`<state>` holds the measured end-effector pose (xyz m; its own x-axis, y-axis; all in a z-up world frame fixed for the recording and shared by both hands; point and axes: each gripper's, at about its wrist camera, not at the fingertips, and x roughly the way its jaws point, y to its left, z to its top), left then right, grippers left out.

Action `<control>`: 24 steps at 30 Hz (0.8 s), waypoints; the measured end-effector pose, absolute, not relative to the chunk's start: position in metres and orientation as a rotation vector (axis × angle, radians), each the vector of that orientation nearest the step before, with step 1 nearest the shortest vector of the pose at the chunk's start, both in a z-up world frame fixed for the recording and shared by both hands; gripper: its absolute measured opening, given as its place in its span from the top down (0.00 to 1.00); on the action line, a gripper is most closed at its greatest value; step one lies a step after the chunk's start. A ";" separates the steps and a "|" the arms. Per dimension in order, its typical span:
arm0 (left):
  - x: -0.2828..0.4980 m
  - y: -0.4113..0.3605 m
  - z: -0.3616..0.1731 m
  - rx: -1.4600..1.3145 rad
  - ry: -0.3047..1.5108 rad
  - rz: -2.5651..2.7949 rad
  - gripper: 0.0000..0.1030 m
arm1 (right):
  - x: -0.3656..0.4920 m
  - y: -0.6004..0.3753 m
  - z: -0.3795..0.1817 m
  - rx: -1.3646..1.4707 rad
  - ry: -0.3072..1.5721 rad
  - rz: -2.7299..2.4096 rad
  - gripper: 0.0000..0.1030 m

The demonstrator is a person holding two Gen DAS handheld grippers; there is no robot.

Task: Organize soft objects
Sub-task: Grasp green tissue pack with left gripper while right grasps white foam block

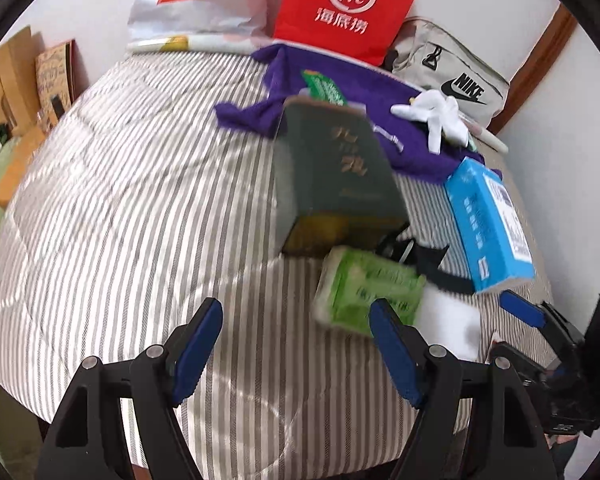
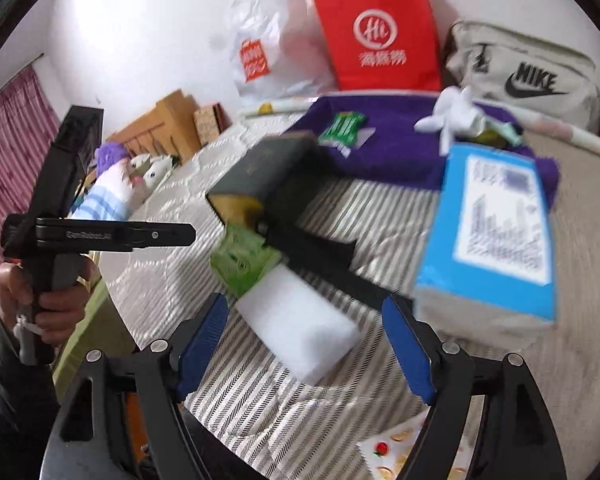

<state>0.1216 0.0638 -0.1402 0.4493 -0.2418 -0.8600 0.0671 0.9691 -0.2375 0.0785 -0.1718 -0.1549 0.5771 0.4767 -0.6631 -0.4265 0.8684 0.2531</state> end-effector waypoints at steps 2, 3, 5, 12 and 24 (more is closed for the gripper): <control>0.117 0.066 -0.145 -0.180 1.095 -0.203 0.28 | 0.079 -0.164 -0.165 0.046 0.802 0.537 0.23; 0.115 0.068 -0.146 -0.178 1.097 -0.201 0.28 | 0.080 -0.160 -0.169 0.034 0.806 0.536 0.23; 0.114 0.069 -0.147 -0.178 1.097 -0.204 0.28 | 0.083 -0.152 -0.176 0.012 0.822 0.530 0.22; 0.115 0.064 -0.149 -0.191 1.099 -0.236 0.28 | 0.083 -0.140 -0.184 -0.069 0.788 0.487 0.15; 0.116 0.041 -0.151 -0.132 1.114 -0.265 0.28 | 0.089 -0.150 -0.183 -0.024 0.767 0.521 0.29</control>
<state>0.1165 0.0414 -0.1511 0.4142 -0.2754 -0.8675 0.1444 0.9609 -0.2361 0.0887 -0.1502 -0.1832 0.6005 0.4409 -0.6671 -0.4577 0.8736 0.1654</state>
